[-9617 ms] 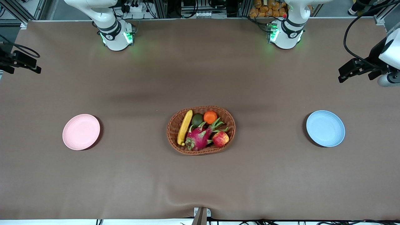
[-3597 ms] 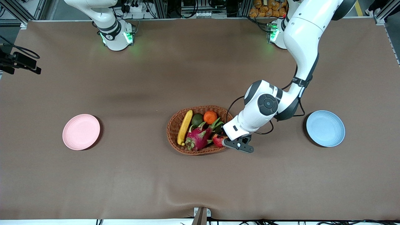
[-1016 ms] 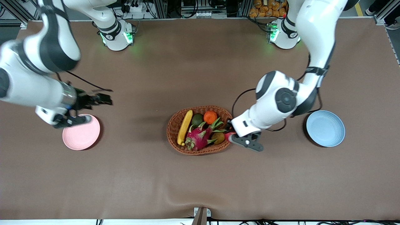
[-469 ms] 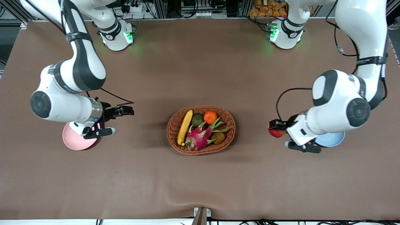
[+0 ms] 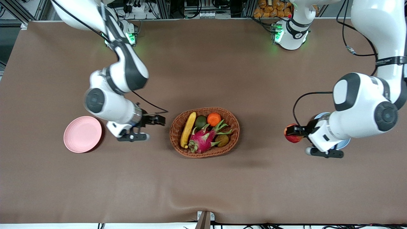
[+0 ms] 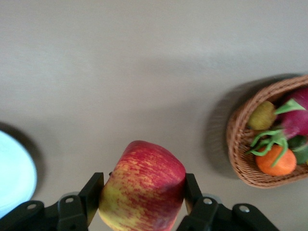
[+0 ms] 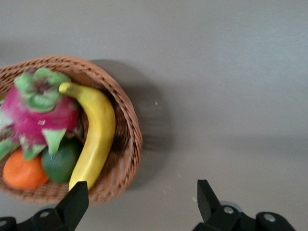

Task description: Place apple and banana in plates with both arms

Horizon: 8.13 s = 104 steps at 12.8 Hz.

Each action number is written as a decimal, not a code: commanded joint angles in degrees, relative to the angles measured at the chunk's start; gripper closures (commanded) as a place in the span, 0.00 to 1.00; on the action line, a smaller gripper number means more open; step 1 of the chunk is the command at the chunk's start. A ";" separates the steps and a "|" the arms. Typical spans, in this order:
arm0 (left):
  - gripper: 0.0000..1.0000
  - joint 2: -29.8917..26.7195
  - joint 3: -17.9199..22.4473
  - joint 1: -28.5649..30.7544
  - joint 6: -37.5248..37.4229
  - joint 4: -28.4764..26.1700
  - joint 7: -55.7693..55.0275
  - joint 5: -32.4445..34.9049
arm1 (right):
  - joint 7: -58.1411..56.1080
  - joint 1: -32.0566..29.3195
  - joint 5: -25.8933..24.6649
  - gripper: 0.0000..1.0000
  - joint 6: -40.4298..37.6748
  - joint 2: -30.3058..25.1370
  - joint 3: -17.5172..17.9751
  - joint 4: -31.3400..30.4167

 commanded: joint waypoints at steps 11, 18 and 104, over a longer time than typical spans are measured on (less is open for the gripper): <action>1.00 -3.96 -0.28 9.53 -0.91 -10.00 -0.04 15.44 | 17.97 7.94 0.07 0.28 11.28 11.38 -0.65 5.94; 1.00 -3.09 -0.98 19.46 14.61 -24.23 0.84 14.47 | 18.06 9.08 0.16 0.28 14.62 13.84 -0.65 6.38; 0.00 -24.97 -10.30 24.23 -18.31 -1.93 -0.83 10.26 | -26.01 -17.91 -16.10 0.00 -30.17 -18.22 -12.34 5.95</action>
